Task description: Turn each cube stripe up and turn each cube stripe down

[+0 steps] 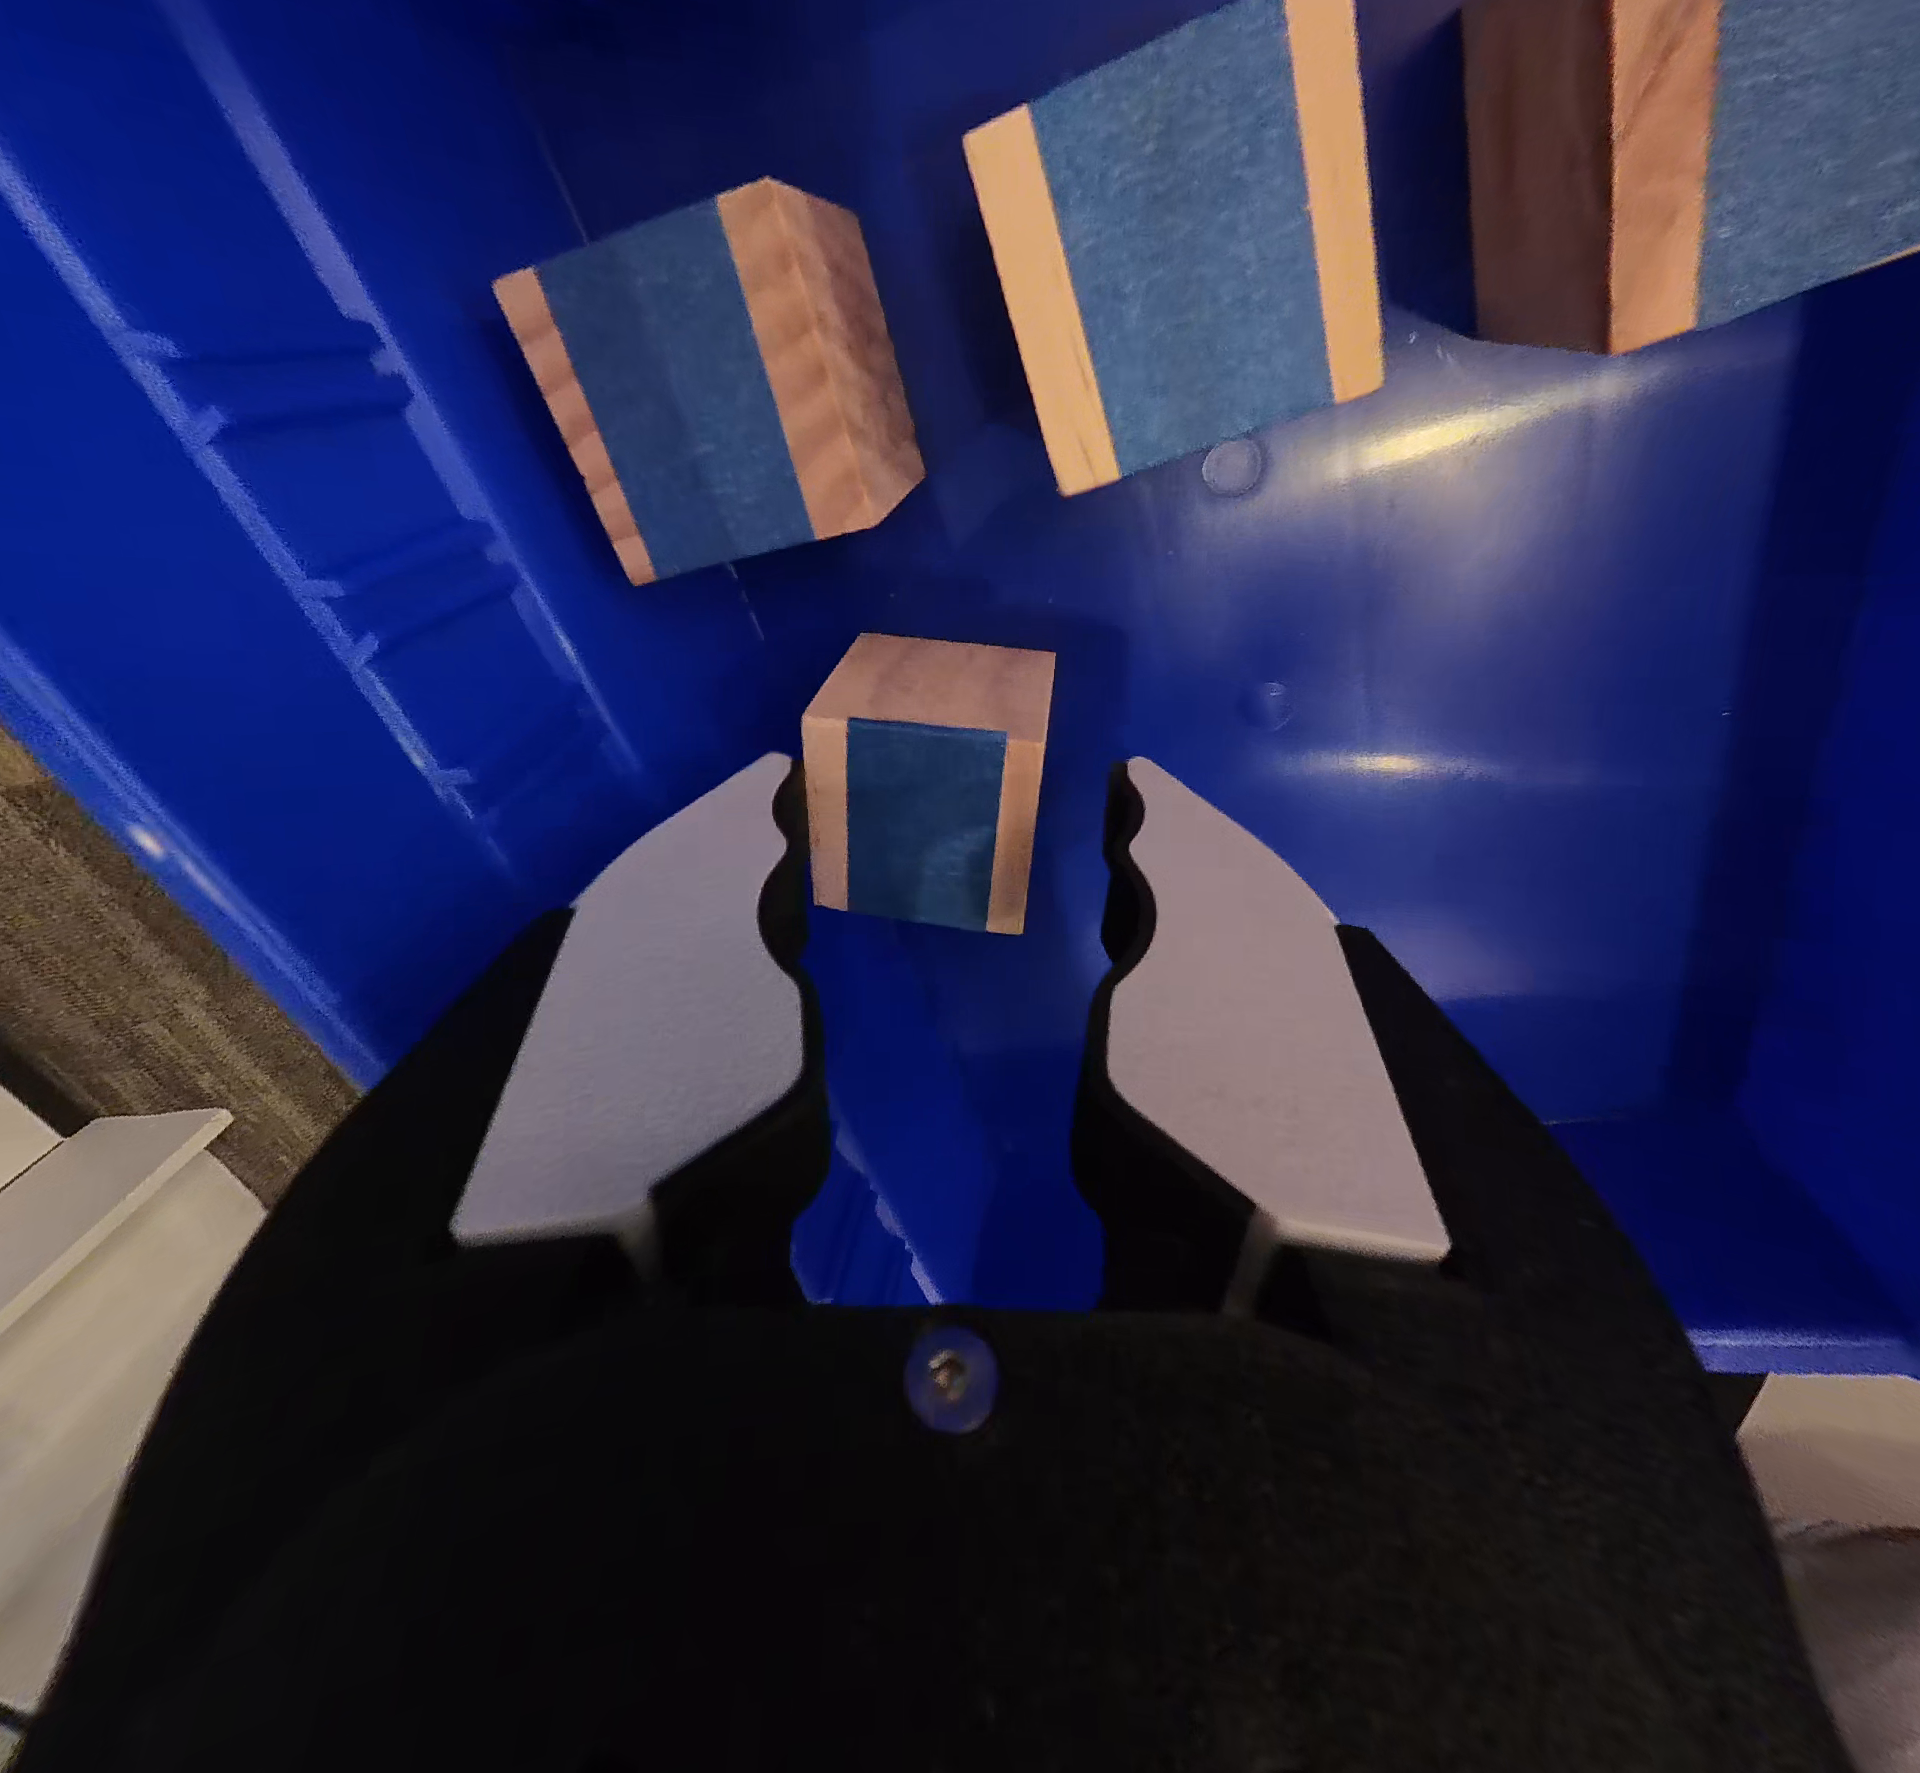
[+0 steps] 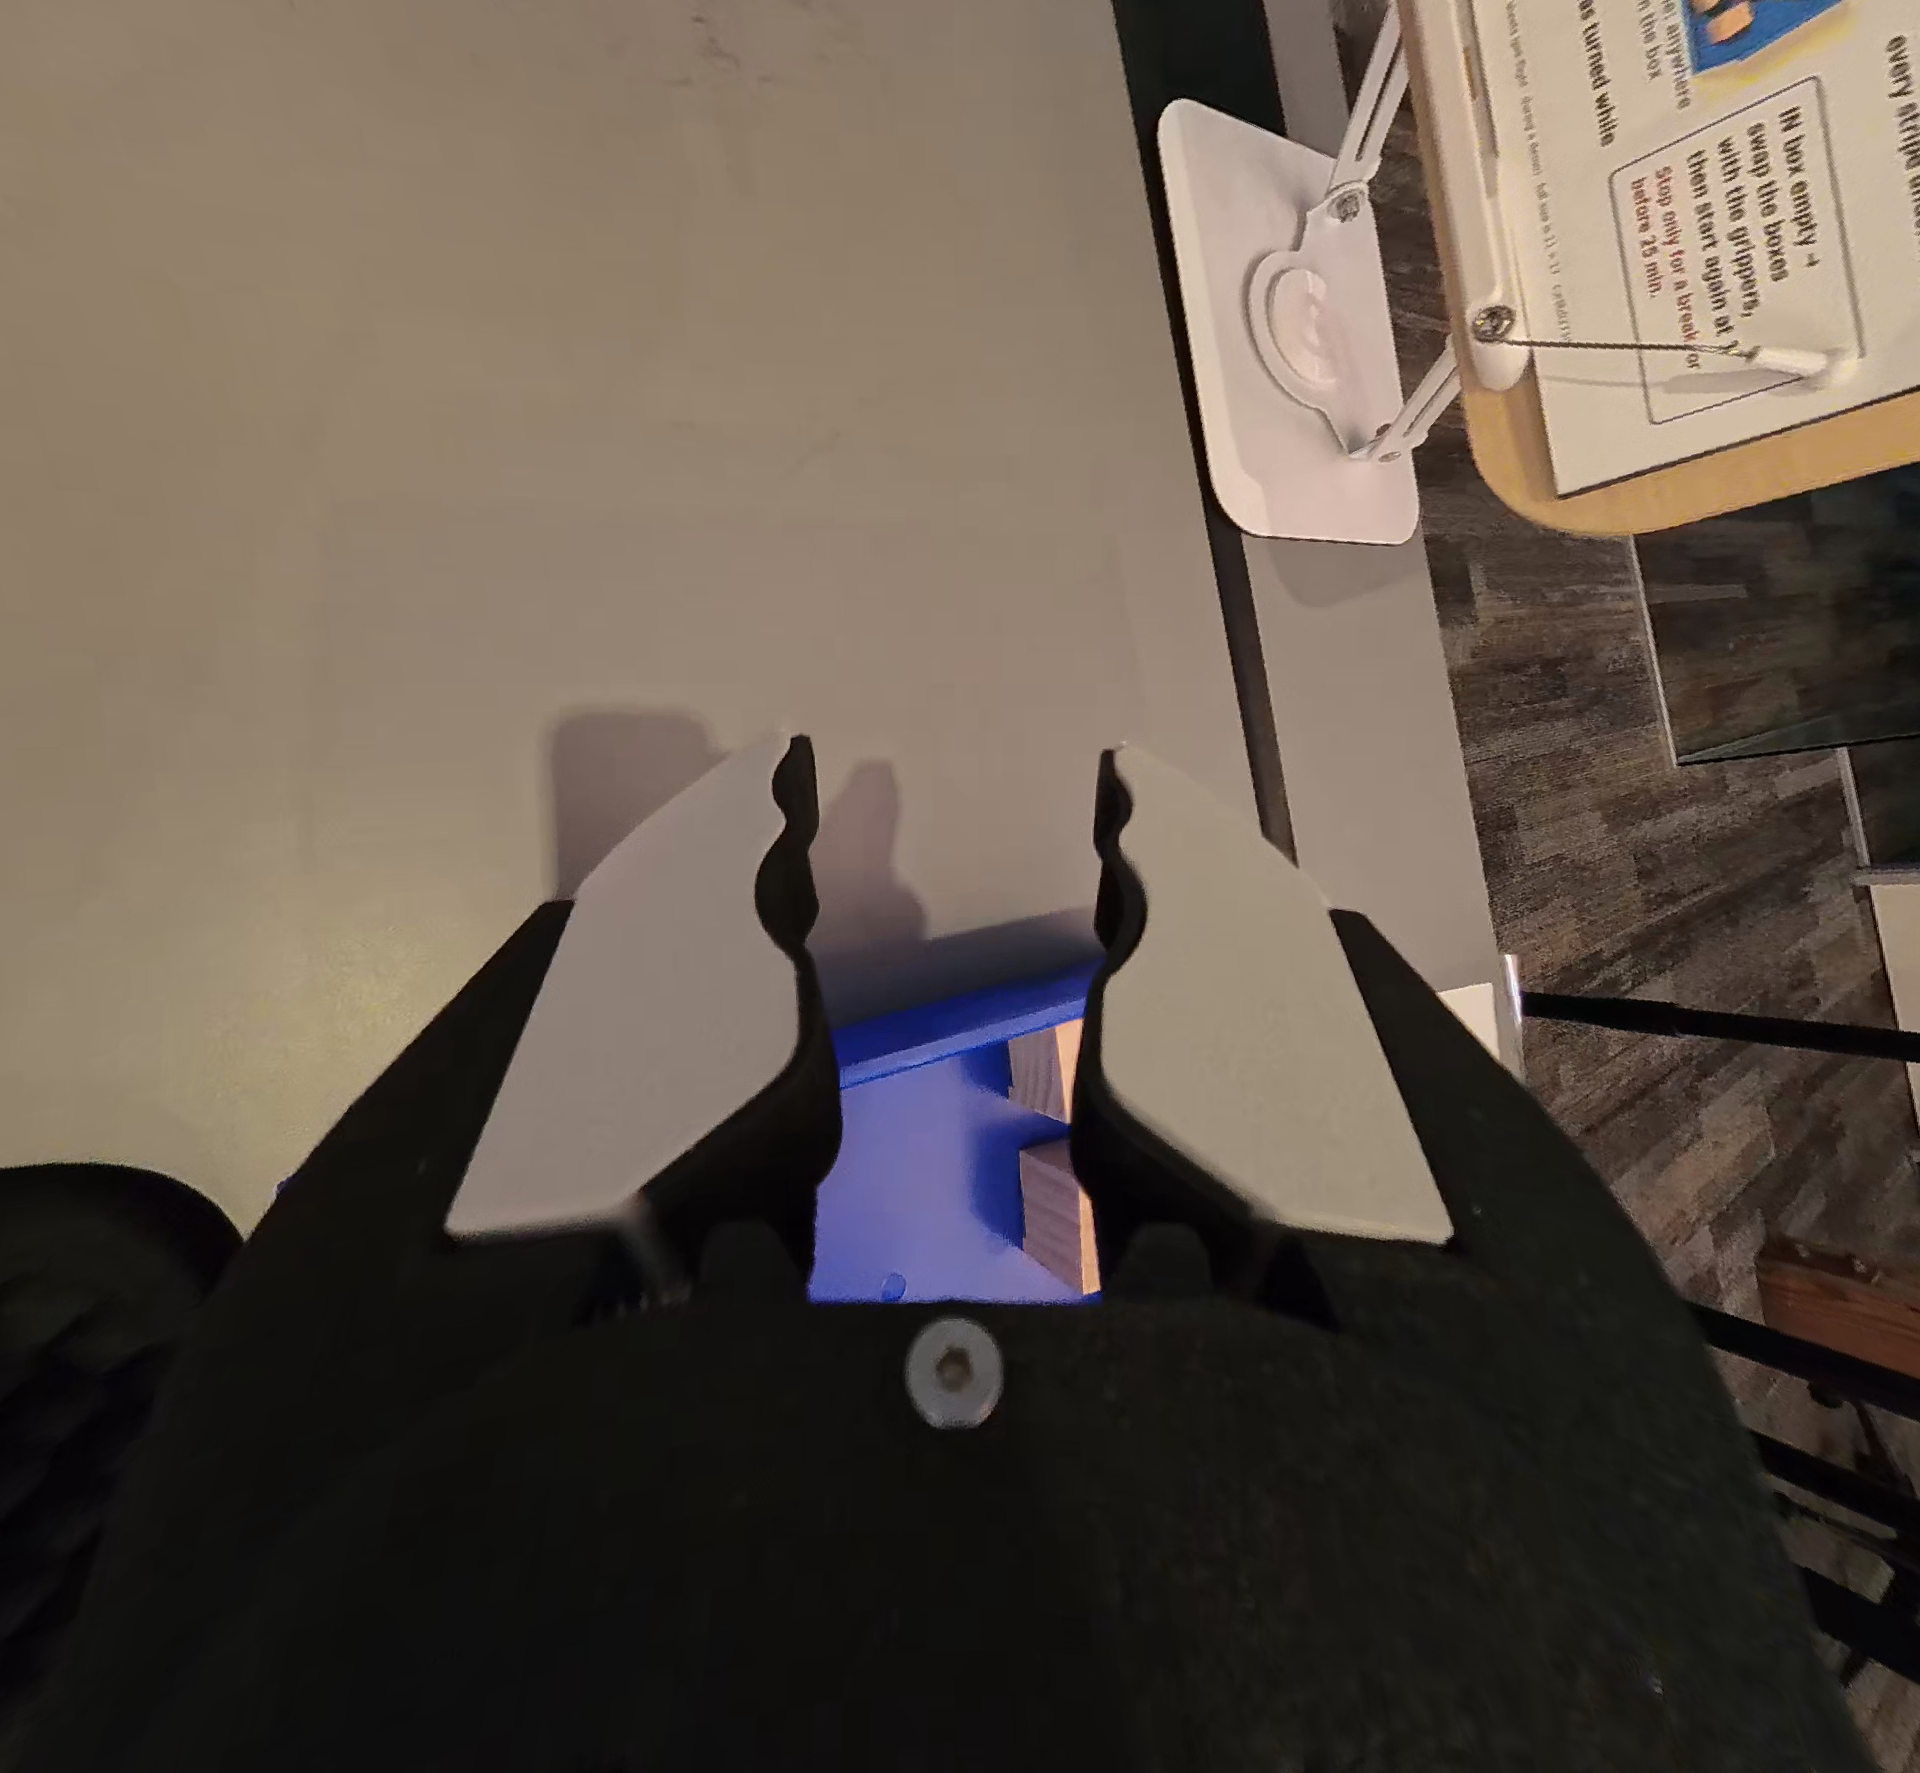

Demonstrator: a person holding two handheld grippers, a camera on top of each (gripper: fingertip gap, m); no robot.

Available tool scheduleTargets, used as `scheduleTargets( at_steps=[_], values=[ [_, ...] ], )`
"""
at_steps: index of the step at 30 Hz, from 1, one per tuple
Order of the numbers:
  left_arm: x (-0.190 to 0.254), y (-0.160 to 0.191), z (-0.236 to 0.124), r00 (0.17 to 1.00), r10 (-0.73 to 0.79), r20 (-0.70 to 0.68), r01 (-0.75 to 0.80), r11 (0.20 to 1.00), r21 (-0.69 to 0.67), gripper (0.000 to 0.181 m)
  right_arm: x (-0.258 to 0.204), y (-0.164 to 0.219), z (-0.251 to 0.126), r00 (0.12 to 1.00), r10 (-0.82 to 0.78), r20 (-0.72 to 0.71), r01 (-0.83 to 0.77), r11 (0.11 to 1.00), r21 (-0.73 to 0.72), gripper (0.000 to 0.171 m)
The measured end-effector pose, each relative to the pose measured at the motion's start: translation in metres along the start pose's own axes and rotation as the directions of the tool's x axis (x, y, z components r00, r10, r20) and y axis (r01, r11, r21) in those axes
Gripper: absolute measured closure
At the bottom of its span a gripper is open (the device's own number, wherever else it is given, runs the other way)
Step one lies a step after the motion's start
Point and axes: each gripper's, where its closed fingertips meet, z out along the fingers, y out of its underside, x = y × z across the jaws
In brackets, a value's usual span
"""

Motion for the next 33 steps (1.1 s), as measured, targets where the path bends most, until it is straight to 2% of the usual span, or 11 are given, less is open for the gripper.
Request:
scheduleTargets(
  at_steps=[1,5,7,12,16,18,23,26,29,31,33],
  values=[
    [0.001,0.000,0.001,1.000,0.002,0.000,-0.002,1.000,-0.006,0.125,-0.001,0.001,0.001,1.000,-0.003,0.006,0.003,1.000,-0.008,0.120],
    [0.002,0.003,0.004,1.000,0.018,0.017,-0.017,0.999,-0.035,0.123,-0.004,0.002,0.005,1.000,-0.008,0.024,0.008,1.000,-0.021,0.121],
    [0.002,0.007,0.003,0.999,0.022,0.032,-0.020,0.998,-0.060,0.132,-0.005,0.002,0.007,0.999,-0.010,0.031,0.010,1.000,-0.028,0.121],
    [0.018,0.011,-0.001,0.999,0.015,-0.047,-0.018,0.997,-0.071,0.137,-0.008,0.005,0.014,0.999,-0.012,0.051,0.015,0.998,-0.054,0.121],
    [0.023,0.022,0.005,0.995,-0.011,-0.099,-0.002,0.992,-0.130,0.125,-0.012,0.008,0.018,0.997,-0.018,0.069,0.023,0.996,-0.082,0.122],
    [0.025,0.026,0.009,0.993,-0.029,-0.117,0.009,0.986,-0.166,0.132,-0.016,0.008,0.020,0.996,-0.019,0.090,0.027,0.996,-0.088,0.124],
    [0.030,0.015,0.002,0.980,-0.083,-0.178,0.064,0.992,-0.109,0.136,-0.018,0.010,0.025,0.994,-0.019,0.105,0.030,0.993,-0.113,0.127],
    [0.037,0.005,-0.015,0.975,-0.043,-0.216,0.041,0.999,-0.014,0.136,-0.015,0.009,0.027,0.996,-0.028,0.086,0.038,0.992,-0.116,0.127],
    [0.059,-0.008,-0.050,0.939,0.028,-0.342,0.024,0.989,0.147,0.136,-0.007,-0.005,0.027,0.998,-0.055,0.023,0.056,0.995,-0.083,0.127],
    [0.086,-0.020,-0.088,0.874,0.113,-0.473,0.037,0.954,0.297,0.136,0.002,-0.028,0.026,0.995,-0.083,-0.057,0.082,0.997,-0.012,0.127],
    [0.119,-0.030,-0.133,0.775,0.252,-0.579,0.051,0.889,0.455,0.136,0.005,-0.066,0.023,0.988,-0.086,-0.131,0.103,0.987,0.125,0.127]
  ],
)
